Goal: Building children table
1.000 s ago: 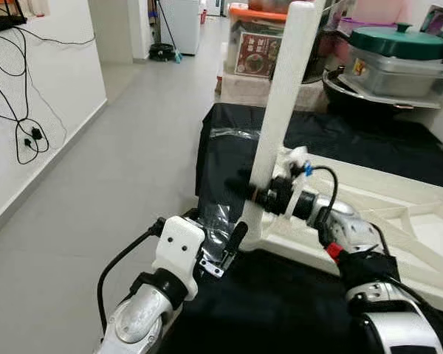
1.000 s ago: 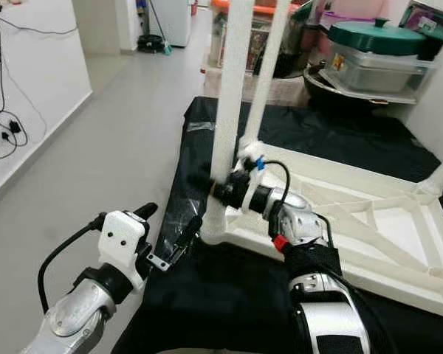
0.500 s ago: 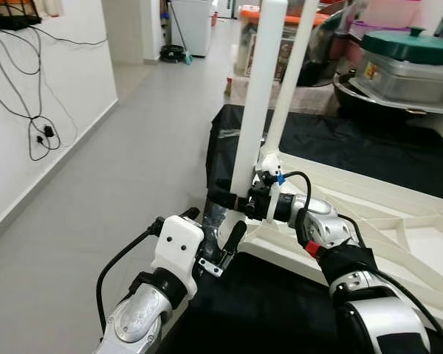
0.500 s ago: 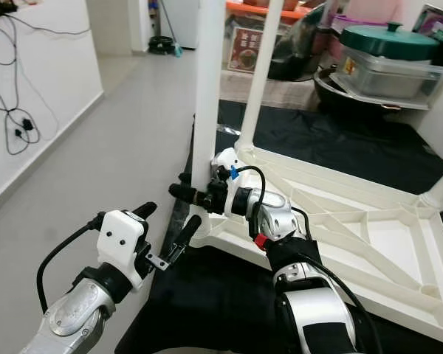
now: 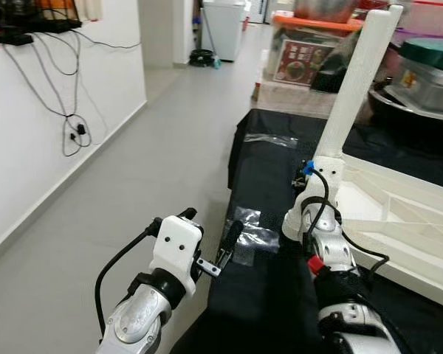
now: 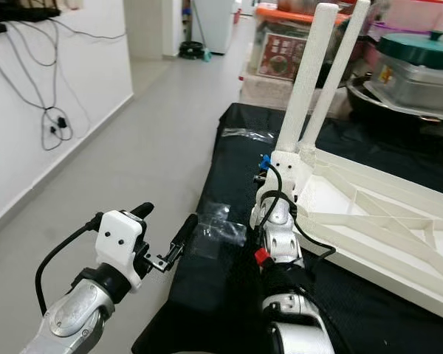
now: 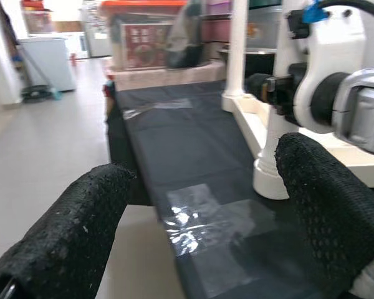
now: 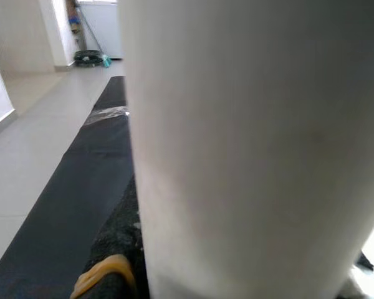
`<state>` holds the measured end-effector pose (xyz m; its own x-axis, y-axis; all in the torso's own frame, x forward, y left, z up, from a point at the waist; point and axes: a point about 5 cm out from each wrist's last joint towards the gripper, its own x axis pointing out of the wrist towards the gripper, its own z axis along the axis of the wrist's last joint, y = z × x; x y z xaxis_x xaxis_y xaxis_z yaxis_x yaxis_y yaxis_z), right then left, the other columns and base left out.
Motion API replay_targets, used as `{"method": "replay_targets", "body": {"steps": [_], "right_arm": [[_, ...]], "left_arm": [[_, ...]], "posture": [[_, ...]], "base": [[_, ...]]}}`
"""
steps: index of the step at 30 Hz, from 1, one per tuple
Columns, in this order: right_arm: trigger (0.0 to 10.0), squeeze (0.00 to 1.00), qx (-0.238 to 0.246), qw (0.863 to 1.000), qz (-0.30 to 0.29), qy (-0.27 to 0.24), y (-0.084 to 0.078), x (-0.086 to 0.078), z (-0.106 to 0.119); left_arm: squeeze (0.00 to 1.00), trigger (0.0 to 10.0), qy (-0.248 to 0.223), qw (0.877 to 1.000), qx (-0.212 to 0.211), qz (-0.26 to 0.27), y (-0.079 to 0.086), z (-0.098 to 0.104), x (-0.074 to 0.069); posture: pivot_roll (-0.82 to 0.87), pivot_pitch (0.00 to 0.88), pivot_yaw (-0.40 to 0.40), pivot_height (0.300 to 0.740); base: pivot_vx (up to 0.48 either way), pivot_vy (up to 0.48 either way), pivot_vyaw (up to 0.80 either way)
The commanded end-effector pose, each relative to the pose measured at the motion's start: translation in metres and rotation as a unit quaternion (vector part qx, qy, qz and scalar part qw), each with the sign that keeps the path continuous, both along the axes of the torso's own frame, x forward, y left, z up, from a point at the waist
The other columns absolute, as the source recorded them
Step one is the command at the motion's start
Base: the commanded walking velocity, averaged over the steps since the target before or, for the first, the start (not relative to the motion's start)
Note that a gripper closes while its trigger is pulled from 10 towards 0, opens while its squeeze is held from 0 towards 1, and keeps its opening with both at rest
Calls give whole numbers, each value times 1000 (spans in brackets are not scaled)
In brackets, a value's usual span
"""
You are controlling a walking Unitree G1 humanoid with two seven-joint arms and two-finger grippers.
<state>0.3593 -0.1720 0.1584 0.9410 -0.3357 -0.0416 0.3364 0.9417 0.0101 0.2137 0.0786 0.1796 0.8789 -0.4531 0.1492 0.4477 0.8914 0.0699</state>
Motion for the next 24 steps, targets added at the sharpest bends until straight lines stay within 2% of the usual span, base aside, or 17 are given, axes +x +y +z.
{"method": "replay_targets", "body": {"steps": [1, 2, 6, 7, 8, 9, 10, 12, 14, 15, 16, 18, 19, 20, 21, 22, 24], "right_arm": [[3176, 0, -9, 999, -10, 44, 2, -7, -18], [10000, 0, 2, 1000, 25, 15, 14, -4, -11], [10000, 0, 9, 999, 40, -7, 22, -2, -7], [10000, 1000, 6, 998, 56, -39, 27, 1, 2], [10000, 1000, 6, 998, 56, -39, 27, 1, 2], [10000, 0, 17, 994, 90, -67, 25, 11, 12], [10000, 0, 14, 991, 106, -83, 18, 19, 19], [10000, 0, 14, 991, 106, -83, 18, 19, 19], [10000, 0, 26, 977, 190, -96, 12, 26, 27], [10000, 0, 26, 977, 190, -96, 12, 26, 27], [10000, 0, 43, 961, 255, -95, 12, 25, 27], [10000, 0, 43, 961, 255, -95, 12, 25, 27], [10000, 0, 78, 932, 344, -87, 18, 23, 27], [10000, 0, 105, 889, 440, -68, 27, 17, 26], [10000, 0, 105, 889, 440, -68, 27, 17, 26], [10000, 0, 135, 831, 537, -52, 37, 8, 26], [10000, 0, 143, 737, 660, -20, 48, -8, 23]], "left_arm": [[0, 10000, 6, 1000, 4, 0, -1, -3, 1], [0, 10000, 6, 1000, 3, 0, -2, -3, 1], [0, 10000, 6, 1000, 3, 0, -2, -3, 1], [0, 10000, 6, 1000, 3, 0, -2, -3, 1], [0, 10000, 6, 1000, 3, 0, -2, -3, 1], [0, 10000, 6, 1000, 3, 1, -1, -3, 1], [0, 10000, 5, 1000, 3, 2, -1, -3, 1], [0, 10000, 5, 1000, 3, 2, -1, -3, 1], [0, 10000, 5, 1000, 3, 2, -1, -3, 2], [0, 10000, 5, 1000, 3, 2, -1, -3, 2], [0, 10000, 5, 1000, 4, 2, -1, -3, 2], [0, 10000, 5, 1000, 4, 2, -1, -3, 2], [0, 10000, 5, 1000, 4, 3, -1, -3, 2], [0, 10000, 4, 1000, 4, 4, 0, -3, 2], [0, 10000, 4, 1000, 4, 4, 0, -3, 2], [0, 10000, 4, 1000, 5, 5, 0, -3, 3], [0, 10000, 4, 1000, 6, 5, 0, -3, 3]], "posture": [[111, 3, -95, 740], [113, 4, -100, 740], [113, 4, -100, 740], [110, 5, -96, 740], [110, 5, -96, 740], [108, 5, -99, 740], [108, 6, -99, 740], [108, 6, -99, 740], [108, 6, -96, 740], [108, 6, -96, 740], [111, 7, -98, 740], [111, 7, -98, 740], [114, 7, -100, 740], [117, 10, -97, 740], [117, 10, -97, 740], [118, 8, -99, 740], [120, 8, -100, 740]], "base": [[0, 0, 0], [0, 0, 0], [0, 0, 0], [0, 0, 0], [0, 0, 0], [0, 0, 0], [0, 0, 0], [0, 0, 0], [0, 0, 0], [0, 0, 0], [0, 0, 0], [0, 0, 0], [0, 0, 0], [0, 0, 0], [0, 0, 0], [0, 0, 0], [0, 0, 0]]}}
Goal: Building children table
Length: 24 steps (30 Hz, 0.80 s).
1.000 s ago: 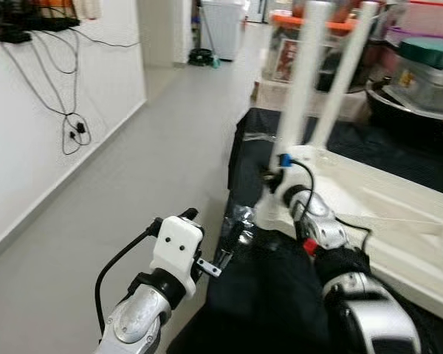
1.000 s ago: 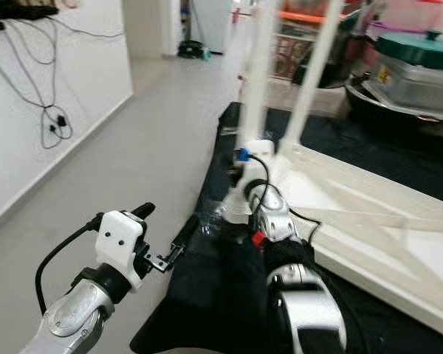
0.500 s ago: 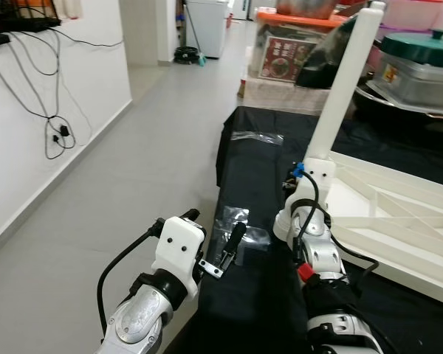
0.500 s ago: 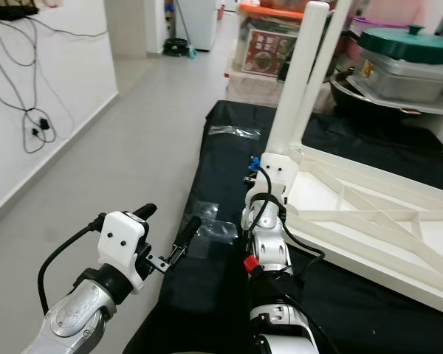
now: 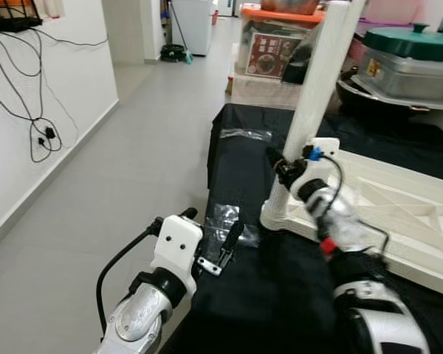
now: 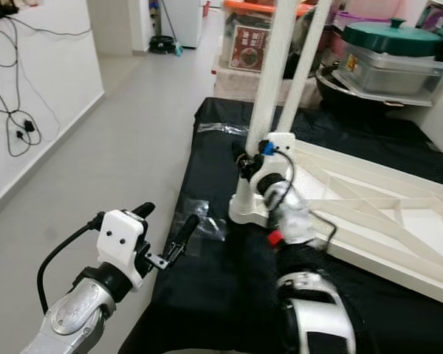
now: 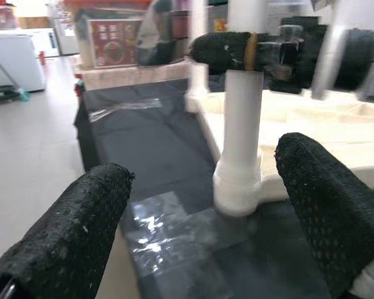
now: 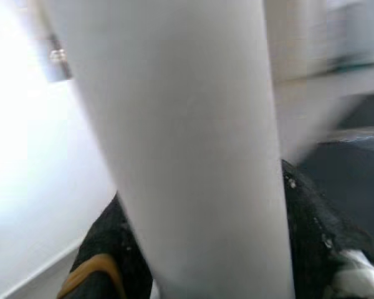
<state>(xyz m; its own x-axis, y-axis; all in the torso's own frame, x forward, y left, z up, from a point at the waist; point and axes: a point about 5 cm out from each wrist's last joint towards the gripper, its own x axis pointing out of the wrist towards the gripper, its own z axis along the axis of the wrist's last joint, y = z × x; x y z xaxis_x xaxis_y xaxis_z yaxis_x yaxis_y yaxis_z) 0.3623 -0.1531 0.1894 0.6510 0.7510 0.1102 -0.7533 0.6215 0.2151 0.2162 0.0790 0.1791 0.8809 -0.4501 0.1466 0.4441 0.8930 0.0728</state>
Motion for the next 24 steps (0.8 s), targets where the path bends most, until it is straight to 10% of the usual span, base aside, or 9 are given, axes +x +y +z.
{"method": "replay_targets", "body": {"steps": [1, 8, 9, 10, 11, 12, 13, 20, 24], "right_arm": [[10000, 0, 3, 981, 191, 16, 30, -18, -9], [10000, 0, -48, 966, 255, 3, 31, -15, -14], [6510, 0, -65, 972, 228, -1, 33, -9, -14], [6510, 0, -65, 972, 228, -1, 33, -9, -14], [3098, 0, -75, 977, 200, 0, 34, -4, -14], [3098, 0, -75, 977, 200, 0, 34, -4, -14], [0, 0, -79, 984, 157, -12, 35, 1, -13], [0, 0, -44, 998, -36, -26, 22, 18, -3], [0, 0, -82, 929, -361, 17, -17, 27, -21]], "left_arm": [[0, 10000, 3, 1000, 4, 3, 0, -2, 1], [0, 10000, 1, 1000, 5, 5, 1, -1, 1], [0, 10000, 1, 1000, 5, 6, 1, -1, 1], [0, 10000, 1, 1000, 5, 6, 1, -1, 1], [0, 10000, 1, 1000, 5, 6, 1, -1, 1], [0, 10000, 1, 1000, 5, 6, 1, -1, 1], [0, 10000, 1, 1000, 4, 6, 1, -1, 1], [0, 10000, 2, 1000, 5, 5, 1, -2, 1], [0, 10000, 2, 1000, 5, 4, 1, -3, 0]], "posture": [[123, 9, -99, 740], [126, 9, -101, 740], [126, 9, -104, 740], [126, 9, -104, 740], [126, 10, -101, 740], [126, 10, -101, 740], [123, 9, -103, 740], [122, 3, -101, 740], [122, 0, -95, 740]], "base": [[0, 0, 0], [0, 0, 0], [0, 0, 0], [0, 0, 0], [0, 0, 0], [0, 0, 0], [0, 0, 0], [0, 0, 0], [0, 0, 0]]}}
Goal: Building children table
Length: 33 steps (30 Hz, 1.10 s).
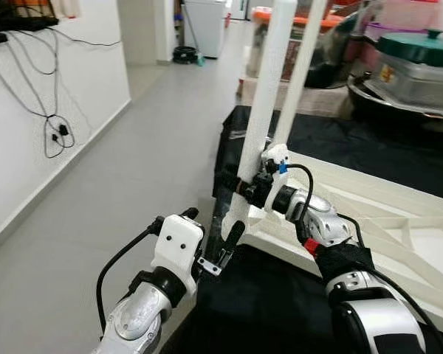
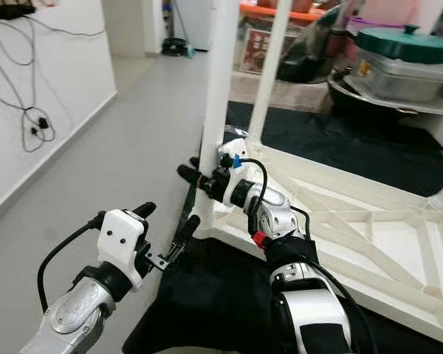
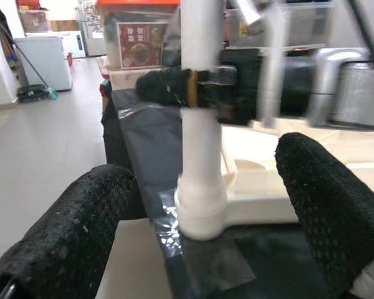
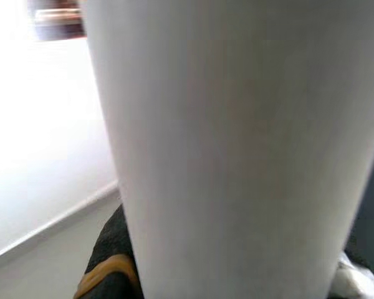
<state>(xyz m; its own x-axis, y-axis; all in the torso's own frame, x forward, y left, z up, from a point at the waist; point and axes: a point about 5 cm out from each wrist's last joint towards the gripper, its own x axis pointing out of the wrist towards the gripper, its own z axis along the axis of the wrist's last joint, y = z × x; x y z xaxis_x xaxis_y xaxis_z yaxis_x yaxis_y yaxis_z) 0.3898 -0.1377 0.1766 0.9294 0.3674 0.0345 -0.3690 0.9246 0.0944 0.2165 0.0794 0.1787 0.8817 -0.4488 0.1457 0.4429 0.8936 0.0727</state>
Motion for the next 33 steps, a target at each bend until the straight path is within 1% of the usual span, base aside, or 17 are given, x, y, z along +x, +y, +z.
{"method": "replay_targets", "body": {"steps": [1, 3, 4, 6, 9, 10, 11, 13, 14, 20, 25, 26, 27, 28, 29, 31, 33], "right_arm": [[0, 0, -7, 992, -126, 15, -32, 0, -8], [0, 0, -34, 963, -264, 26, -51, -12, -21], [0, 0, -34, 963, -264, 26, -51, -12, -21], [0, 0, -43, 939, -339, 43, -48, -25, -29], [0, 0, -43, 938, -342, 49, -40, -28, -30], [3647, 0, -30, 942, -330, 51, -27, -28, -31], [10000, 0, -31, 948, -316, 37, -17, -28, -28], [10000, 0, -33, 950, -309, 25, -12, -27, -25], [10000, 1000, -33, 960, -280, -4, -5, -24, -17], [10000, 1000, 6, 963, -268, -35, -12, -17, -4], [10000, 1000, 1, 961, -274, -32, -15, -17, 0], [10000, 0, 37, 991, -127, -15, -10, -9, 5], [10000, 0, 69, 998, 8, -11, -6, -7, 11], [10000, 0, 92, 988, 128, -10, -5, -9, 16], [10000, 0, 92, 988, 128, -10, -5, -9, 16], [10000, 0, 100, 964, 246, 0, -5, -15, 17], [10000, 0, 82, 944, 319, 17, -4, -21, 11]], "left_arm": [[0, 10000, 2, 1000, 5, 3, 0, -3, 0], [0, 10000, 2, 1000, 5, 3, 0, -3, -1], [0, 10000, 2, 1000, 5, 3, 0, -3, -1], [0, 10000, 3, 1000, 5, 2, 0, -4, -1], [0, 10000, 3, 1000, 5, 2, 0, -4, -1], [0, 10000, 4, 1000, 5, 2, 0, -4, -1], [0, 10000, 4, 1000, 6, 2, 0, -5, -1], [0, 10000, 5, 1000, 6, 2, 0, -5, -1], [0, 10000, 5, 1000, 6, 2, 0, -6, -2], [0, 10000, 5, 1000, 5, 3, 0, -6, -2], [0, 10000, 5, 1000, 5, 3, 0, -6, -2], [0, 10000, 5, 1000, 5, 2, 0, -6, -1], [0, 10000, 4, 1000, 5, 2, -1, -6, -1], [0, 10000, 4, 1000, 5, 2, -1, -5, -1], [0, 10000, 4, 1000, 5, 2, -1, -5, -1], [0, 10000, 2, 1000, 6, 2, 0, -5, -1], [0, 10000, 1, 1000, 7, 3, 0, -4, 0]], "posture": [[122, 0, -95, 740], [123, 0, -99, 740], [123, 0, -99, 740], [126, 0, -97, 740], [126, 0, -97, 740], [122, 0, -96, 740], [123, 0, -98, 740], [123, 0, -98, 740], [121, 0, -100, 740], [123, 0, -101, 740], [123, 0, -99, 740], [120, 0, -96, 740], [120, 0, -97, 740], [126, 0, -102, 740], [126, 0, -102, 740], [131, 0, -103, 740], [133, 0, -107, 740]], "base": [[0, 0, 0], [0, 0, 0], [0, 0, 0], [0, 0, 0], [0, 0, 0], [0, 0, 0], [0, 0, 0], [0, 0, 0], [0, 0, 0], [0, 0, 0], [0, 0, 0], [0, 0, 0], [0, 0, 0], [0, 0, 0], [0, 0, 0], [0, 0, 0], [0, 0, 0]]}}
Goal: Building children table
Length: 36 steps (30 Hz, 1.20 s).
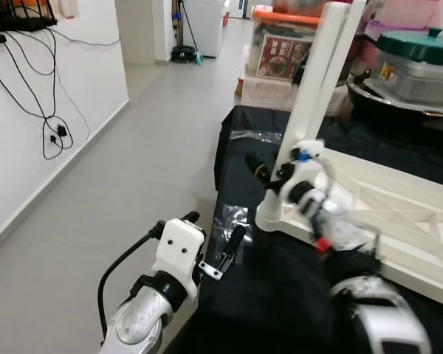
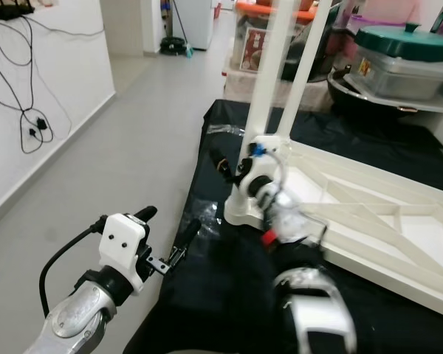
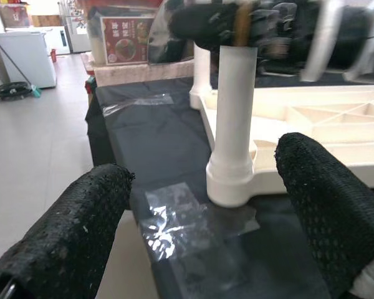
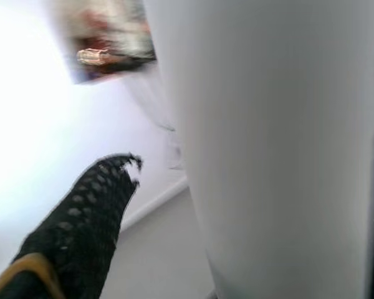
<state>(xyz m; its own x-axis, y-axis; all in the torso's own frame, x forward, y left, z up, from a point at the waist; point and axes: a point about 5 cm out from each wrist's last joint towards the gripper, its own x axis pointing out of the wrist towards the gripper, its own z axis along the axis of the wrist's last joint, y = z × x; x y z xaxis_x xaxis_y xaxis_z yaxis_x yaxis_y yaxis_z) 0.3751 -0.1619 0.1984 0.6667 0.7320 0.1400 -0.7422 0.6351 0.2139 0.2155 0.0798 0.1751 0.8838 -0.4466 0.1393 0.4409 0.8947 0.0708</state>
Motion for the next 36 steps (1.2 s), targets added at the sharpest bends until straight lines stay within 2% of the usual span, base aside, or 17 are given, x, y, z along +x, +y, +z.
{"method": "replay_targets", "body": {"steps": [1, 6, 11, 12, 20, 22, 24, 25, 26, 27, 28, 29, 31, 32, 33, 34, 36], "right_arm": [[10000, 0, -24, 990, 137, 19, 21, -12, -15], [10000, 0, -78, 970, 227, 37, 29, -23, -32], [10000, 0, -94, 966, 238, 39, 34, -25, -37], [0, 0, -82, 971, 221, 34, 38, -21, -38], [0, 0, -48, 970, 236, 19, 33, -23, -33], [0, 0, -37, 984, 176, 1, 32, -16, -27], [0, 0, -34, 986, 160, -3, 32, -14, -26], [0, 0, -30, 995, 92, -6, 31, -8, -23], [0, 0, -30, 995, 92, -6, 31, -8, -23], [0, 0, -28, 998, 47, -6, 30, -3, -23], [0, 0, -31, 999, -35, -4, 28, 2, -23], [0, 0, -31, 999, -35, -4, 28, 2, -23], [0, 0, -58, 982, -181, -9, 19, 8, -25], [0, 0, -116, 932, -345, 9, -1, 10, -33], [0, 0, -134, 907, -398, 13, -10, 8, -36], [0, 0, -134, 907, -398, 13, -10, 8, -36], [0, 0, -157, 838, -522, 26, -29, -4, -38]], "left_arm": [[0, 10000, -2, 1000, 7, 3, 0, 0, 1], [0, 10000, -4, 1000, 8, 6, 1, 1, 1], [0, 10000, -4, 1000, 9, 7, 1, 1, 1], [0, 10000, -4, 1000, 8, 6, 1, 1, 1], [0, 10000, -2, 1000, 8, 5, 1, 0, 1], [0, 10000, -2, 1000, 8, 4, 1, 0, 1], [0, 10000, -2, 1000, 8, 4, 1, 0, 1], [0, 10000, -1, 1000, 8, 5, 1, 0, 1], [0, 10000, -1, 1000, 8, 5, 1, 0, 1], [0, 10000, -1, 1000, 8, 5, 1, 0, 1], [0, 10000, -1, 1000, 8, 4, 1, -1, 1], [0, 10000, -1, 1000, 8, 4, 1, -1, 1], [0, 10000, 0, 1000, 7, 3, 1, -1, 1], [0, 10000, 1, 1000, 5, 3, 0, -1, 1], [0, 10000, 1, 1000, 6, 2, 0, -1, 1], [0, 10000, 1, 1000, 6, 2, 0, -1, 1], [0, 10000, 1, 1000, 5, 1, -1, -1, 1]], "posture": [[133, 0, -107, 740], [145, 0, -107, 740], [143, 0, -109, 740], [139, 0, -105, 740], [137, 0, -105, 740], [138, 0, -105, 740], [138, 0, -105, 740], [132, 0, -101, 740], [132, 0, -101, 740], [132, 0, -101, 740], [126, 0, -97, 740], [126, 0, -97, 740], [122, 0, -95, 740], [117, 1, -93, 740], [116, 2, -94, 740], [116, 2, -94, 740], [118, 2, -98, 740]], "base": [[0, 0, 0], [0, 0, 0], [0, 0, 0], [0, 0, 0], [0, 0, 0], [0, 0, 0], [0, 0, 0], [0, 0, 0], [0, 0, 0], [0, 0, 0], [0, 0, 0], [0, 0, 0], [0, 0, 0], [0, 0, 0], [0, 0, 0], [0, 0, 0], [0, 0, 0]]}}
